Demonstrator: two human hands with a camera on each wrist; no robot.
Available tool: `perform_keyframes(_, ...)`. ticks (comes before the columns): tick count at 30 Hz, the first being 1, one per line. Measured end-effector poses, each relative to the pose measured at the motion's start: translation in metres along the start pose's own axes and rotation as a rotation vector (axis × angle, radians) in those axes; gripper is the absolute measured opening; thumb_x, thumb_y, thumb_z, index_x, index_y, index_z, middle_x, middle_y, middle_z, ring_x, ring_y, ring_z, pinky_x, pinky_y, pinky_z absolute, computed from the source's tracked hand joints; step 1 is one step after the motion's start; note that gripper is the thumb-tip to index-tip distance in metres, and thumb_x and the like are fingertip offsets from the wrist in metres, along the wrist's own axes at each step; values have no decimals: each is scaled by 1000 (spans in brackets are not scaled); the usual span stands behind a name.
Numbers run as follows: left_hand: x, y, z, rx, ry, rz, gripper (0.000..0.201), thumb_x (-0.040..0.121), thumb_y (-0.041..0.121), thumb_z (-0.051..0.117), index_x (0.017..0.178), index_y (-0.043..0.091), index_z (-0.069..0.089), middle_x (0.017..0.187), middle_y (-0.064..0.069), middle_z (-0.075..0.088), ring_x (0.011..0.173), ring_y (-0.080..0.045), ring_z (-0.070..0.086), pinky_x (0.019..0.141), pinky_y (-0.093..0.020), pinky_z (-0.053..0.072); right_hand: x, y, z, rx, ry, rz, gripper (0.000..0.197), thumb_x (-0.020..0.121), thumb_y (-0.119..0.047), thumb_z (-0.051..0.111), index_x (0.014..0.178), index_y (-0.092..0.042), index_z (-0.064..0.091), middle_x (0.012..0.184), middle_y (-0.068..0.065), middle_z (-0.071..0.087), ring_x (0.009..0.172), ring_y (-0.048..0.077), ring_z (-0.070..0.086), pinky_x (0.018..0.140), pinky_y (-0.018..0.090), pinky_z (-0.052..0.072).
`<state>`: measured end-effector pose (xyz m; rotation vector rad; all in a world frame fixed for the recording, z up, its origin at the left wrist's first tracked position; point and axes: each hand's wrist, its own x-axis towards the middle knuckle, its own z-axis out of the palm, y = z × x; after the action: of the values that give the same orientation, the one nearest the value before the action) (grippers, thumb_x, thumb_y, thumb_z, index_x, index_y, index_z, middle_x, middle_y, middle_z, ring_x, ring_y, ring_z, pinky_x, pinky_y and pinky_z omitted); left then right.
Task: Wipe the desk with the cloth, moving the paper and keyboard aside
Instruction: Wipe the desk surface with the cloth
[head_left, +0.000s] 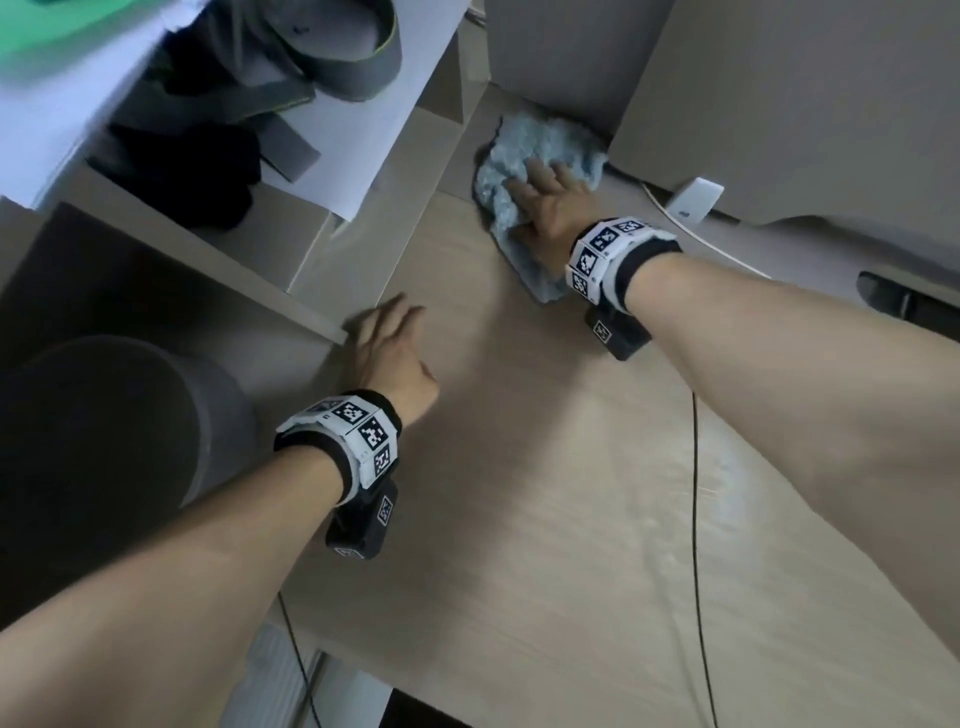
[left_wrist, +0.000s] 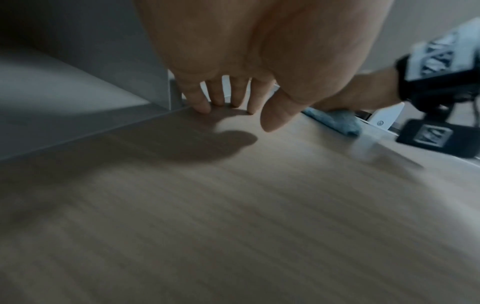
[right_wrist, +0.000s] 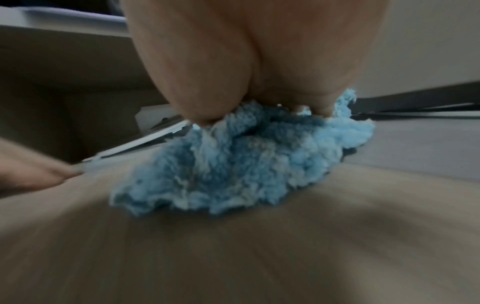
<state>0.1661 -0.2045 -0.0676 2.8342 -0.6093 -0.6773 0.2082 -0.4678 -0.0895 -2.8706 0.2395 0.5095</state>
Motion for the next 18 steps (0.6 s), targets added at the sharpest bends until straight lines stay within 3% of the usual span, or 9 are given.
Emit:
perform_keyframes(2, 0, -1, 1, 4, 15, 19, 72, 76, 12, 51, 146, 24, 33, 160, 6, 19, 144, -23, 16, 118, -37, 19, 1, -27, -2, -65, -21, -32, 66, 97, -43, 45, 156, -27, 20, 164, 6, 9, 149, 37, 7, 119, 55, 15)
perform_keyframes(5, 1, 1, 1, -37, 18, 21, 69, 74, 10, 51, 141, 20, 38, 158, 4, 22, 143, -24, 19, 118, -37, 19, -42, -50, 21, -153, -66, -315, 69, 96, -44, 49, 156, -26, 20, 165, 8, 8, 150, 36, 8, 119, 56, 14)
perform_keyframes(7, 0, 1, 1, -42, 13, 23, 63, 73, 11, 51, 136, 16, 42, 157, -1, 24, 142, -27, 21, 117, -42, 22, -62, -35, 26, -121, -119, -409, 68, 98, -38, 51, 156, -27, 18, 166, 4, 4, 151, 31, 2, 121, 51, 9)
perform_keyframes(10, -5, -4, 0, -47, 18, 13, 57, 74, 10, 52, 131, 6, 47, 152, -12, 30, 139, -33, 26, 118, -39, 20, -37, -9, 4, -113, -85, -200, 66, 100, -38, 46, 157, -27, 15, 166, 4, 2, 151, 31, 1, 121, 49, 11)
perform_keyframes(13, -19, -10, -3, -70, 28, -23, 52, 76, 5, 53, 127, 1, 51, 148, -14, 35, 135, -35, 29, 114, -32, 19, -14, -28, -5, -38, -58, -43, 70, 96, -45, 50, 156, -28, 18, 165, 5, 3, 150, 35, 4, 120, 53, 13)
perform_keyframes(16, -40, -16, -2, -66, 33, -58, 51, 77, 3, 52, 128, 0, 53, 144, -12, 40, 133, -31, 33, 110, -25, 18, -42, -73, 16, -71, -95, -174, 74, 95, -48, 51, 157, -26, 17, 165, 9, 0, 150, 38, 1, 120, 55, 10)
perform_keyframes(18, -55, -22, 0, -73, 26, -97, 51, 79, 4, 51, 129, 0, 53, 142, -13, 42, 132, -31, 34, 111, -27, 20, -80, -94, 39, -122, -119, -304, 74, 96, -44, 52, 157, -25, 14, 165, 10, -4, 150, 38, -4, 121, 55, 5)
